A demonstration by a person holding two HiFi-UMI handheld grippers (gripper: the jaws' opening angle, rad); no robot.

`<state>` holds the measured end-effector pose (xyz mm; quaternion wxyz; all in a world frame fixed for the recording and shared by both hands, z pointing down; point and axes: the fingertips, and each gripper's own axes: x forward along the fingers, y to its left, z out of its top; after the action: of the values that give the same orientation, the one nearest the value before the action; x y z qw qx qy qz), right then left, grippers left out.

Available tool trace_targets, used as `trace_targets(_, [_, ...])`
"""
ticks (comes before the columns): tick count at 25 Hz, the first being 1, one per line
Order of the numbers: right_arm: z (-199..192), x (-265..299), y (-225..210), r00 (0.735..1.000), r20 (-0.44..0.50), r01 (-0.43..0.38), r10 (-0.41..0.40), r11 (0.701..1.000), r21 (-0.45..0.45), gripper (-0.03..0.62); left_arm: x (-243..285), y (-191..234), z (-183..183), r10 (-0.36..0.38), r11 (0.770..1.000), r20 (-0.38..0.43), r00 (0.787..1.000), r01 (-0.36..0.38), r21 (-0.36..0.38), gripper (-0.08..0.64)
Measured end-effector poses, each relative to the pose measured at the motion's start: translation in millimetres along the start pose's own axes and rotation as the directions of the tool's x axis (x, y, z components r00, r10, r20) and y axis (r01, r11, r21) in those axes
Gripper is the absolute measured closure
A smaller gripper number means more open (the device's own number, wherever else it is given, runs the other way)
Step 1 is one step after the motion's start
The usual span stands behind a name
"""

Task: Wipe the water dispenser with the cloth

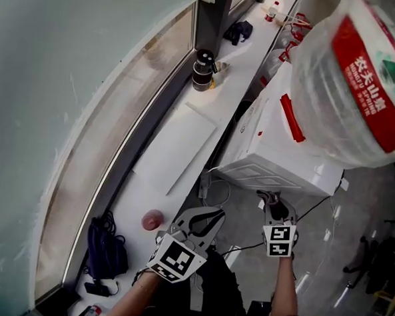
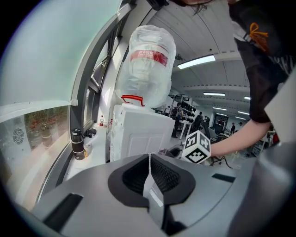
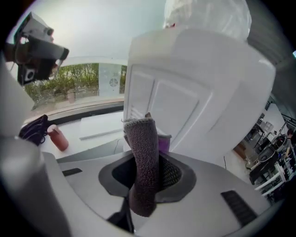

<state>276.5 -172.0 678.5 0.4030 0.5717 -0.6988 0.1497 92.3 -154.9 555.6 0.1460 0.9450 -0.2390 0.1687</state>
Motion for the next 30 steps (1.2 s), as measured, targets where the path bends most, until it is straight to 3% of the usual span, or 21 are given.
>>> trace_targets(8, [86.4, -96.4, -49.6, 0.983, 0.173, 0.053, -0.052, 0.999, 0.002, 0.489, -5.1, -21.7, 23.4, -0.070, 0.997, -0.008, 0.998, 0.070, 0.037, 0.540])
trace_targets(14, [122.7, -135.1, -87.2, 0.964, 0.232, 0.144, -0.130, 0.989, -0.045, 0.489, -7.7, -28.5, 26.7, -0.097, 0.995, -0.013, 0.995, 0.098, 0.034, 0.540])
trace_targets(20, [110.4, -127.0, -101.1, 0.962, 0.221, 0.172, -0.162, 0.985, -0.029, 0.489, -3.4, -29.5, 20.3, -0.114, 0.993, -0.022, 0.993, 0.114, 0.040, 0.540])
trace_targets(25, [97.7, -116.5, -98.8, 0.940, 0.293, 0.156, -0.176, 0.984, 0.090, 0.489, 2.0, -28.4, 7.7, -0.114, 0.993, -0.040, 0.993, 0.115, 0.040, 0.540])
trace_targets(30, [66.1, -86.7, -85.2, 0.969, 0.198, 0.147, -0.147, 0.989, 0.016, 0.489, 9.3, -31.4, -0.5, -0.110, 0.994, -0.047, 0.993, 0.111, 0.022, 0.540])
